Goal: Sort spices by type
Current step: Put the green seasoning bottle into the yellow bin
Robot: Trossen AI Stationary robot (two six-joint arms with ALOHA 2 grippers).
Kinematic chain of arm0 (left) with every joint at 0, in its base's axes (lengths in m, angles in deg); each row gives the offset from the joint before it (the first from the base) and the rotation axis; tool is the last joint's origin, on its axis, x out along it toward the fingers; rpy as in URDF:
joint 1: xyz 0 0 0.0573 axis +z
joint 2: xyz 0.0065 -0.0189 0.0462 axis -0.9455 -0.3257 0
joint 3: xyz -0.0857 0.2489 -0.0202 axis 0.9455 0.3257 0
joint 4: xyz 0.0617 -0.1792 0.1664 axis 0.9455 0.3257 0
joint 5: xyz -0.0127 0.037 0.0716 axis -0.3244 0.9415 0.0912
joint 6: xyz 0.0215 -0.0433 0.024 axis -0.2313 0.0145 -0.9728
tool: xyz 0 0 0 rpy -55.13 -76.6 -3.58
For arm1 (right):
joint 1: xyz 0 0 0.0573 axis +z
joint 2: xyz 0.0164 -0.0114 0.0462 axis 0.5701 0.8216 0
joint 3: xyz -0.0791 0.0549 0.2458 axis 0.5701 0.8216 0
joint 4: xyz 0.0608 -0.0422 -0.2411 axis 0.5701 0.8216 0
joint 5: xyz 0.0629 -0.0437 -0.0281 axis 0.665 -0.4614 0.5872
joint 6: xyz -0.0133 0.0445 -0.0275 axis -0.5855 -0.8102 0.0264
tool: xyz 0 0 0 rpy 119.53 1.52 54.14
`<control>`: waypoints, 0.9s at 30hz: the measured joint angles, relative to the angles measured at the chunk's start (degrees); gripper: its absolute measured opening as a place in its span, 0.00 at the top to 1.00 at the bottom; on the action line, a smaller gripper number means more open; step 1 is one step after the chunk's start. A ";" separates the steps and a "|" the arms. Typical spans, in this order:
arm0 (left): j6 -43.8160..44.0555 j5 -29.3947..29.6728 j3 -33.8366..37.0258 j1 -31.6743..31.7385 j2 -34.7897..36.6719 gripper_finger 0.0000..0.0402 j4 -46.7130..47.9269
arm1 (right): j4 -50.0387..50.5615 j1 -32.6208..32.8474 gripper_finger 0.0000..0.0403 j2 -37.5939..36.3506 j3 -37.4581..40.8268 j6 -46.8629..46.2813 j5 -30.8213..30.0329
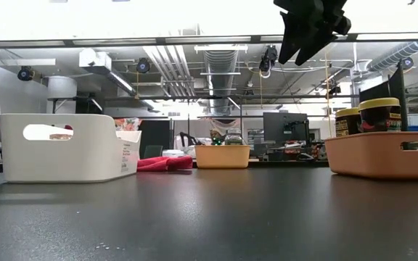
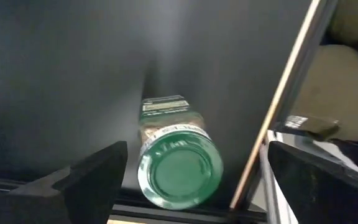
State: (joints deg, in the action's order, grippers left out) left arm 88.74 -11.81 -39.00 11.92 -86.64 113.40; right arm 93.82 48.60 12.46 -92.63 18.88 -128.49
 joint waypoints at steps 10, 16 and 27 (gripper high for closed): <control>0.04 0.29 0.09 -0.18 -4.03 0.11 0.67 | -0.04 0.00 0.27 0.02 0.00 1.07 -0.03; 0.13 -0.53 0.46 -0.24 -5.15 0.26 3.21 | -0.20 0.00 0.27 0.02 0.00 1.24 -0.04; -3.17 -3.68 0.60 -0.42 -5.01 0.56 3.11 | -0.25 0.00 0.27 0.02 0.08 1.20 -0.08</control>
State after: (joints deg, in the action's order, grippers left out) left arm 85.57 -15.49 -38.40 11.51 -91.65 116.51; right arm 93.57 48.60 12.48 -92.56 20.08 -128.57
